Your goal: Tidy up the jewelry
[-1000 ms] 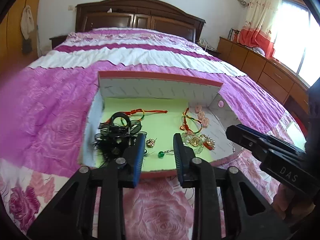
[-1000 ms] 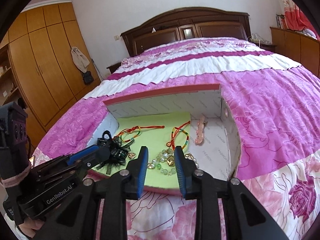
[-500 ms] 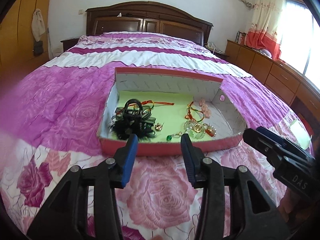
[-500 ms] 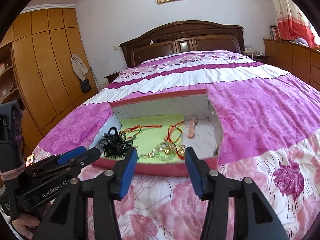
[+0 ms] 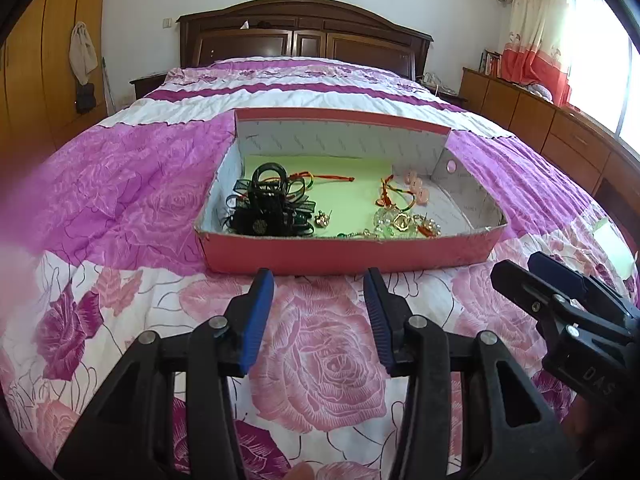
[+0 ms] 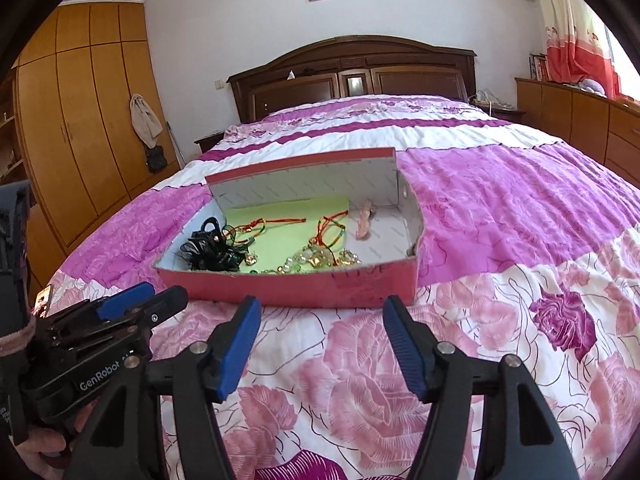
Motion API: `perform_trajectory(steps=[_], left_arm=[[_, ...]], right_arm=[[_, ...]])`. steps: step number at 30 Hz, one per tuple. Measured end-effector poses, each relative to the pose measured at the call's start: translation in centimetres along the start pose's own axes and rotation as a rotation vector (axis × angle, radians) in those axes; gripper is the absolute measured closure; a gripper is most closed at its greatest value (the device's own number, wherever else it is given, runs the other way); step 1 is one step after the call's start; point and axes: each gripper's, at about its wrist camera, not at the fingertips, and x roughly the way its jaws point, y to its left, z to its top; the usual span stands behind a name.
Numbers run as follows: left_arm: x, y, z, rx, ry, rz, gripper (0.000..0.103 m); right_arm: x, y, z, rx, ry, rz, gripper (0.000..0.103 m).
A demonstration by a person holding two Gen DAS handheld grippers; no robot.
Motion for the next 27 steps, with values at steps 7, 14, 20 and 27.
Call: perform_trajectory(steps=[7,14,20,27], left_arm=[[0.3,0.1,-0.4,-0.011,0.016,0.005,0.064],[0.5,0.2,-0.5,-0.017,0.023,0.011,0.064],[0.6,0.2,-0.5,-0.012,0.027,0.010,0.064],[0.6,0.3,-0.5,-0.017,0.024,0.012,0.064]], right_arm=[[0.4,0.1,-0.4,0.001,0.018,-0.022,0.036],[0.8,-0.3,-0.6,0.013,0.037,-0.033,0.036],[1.0,-0.2,-0.7,0.010,0.045,-0.033,0.036],[1.0,-0.1,-0.8,0.008,0.045,-0.034,0.036]])
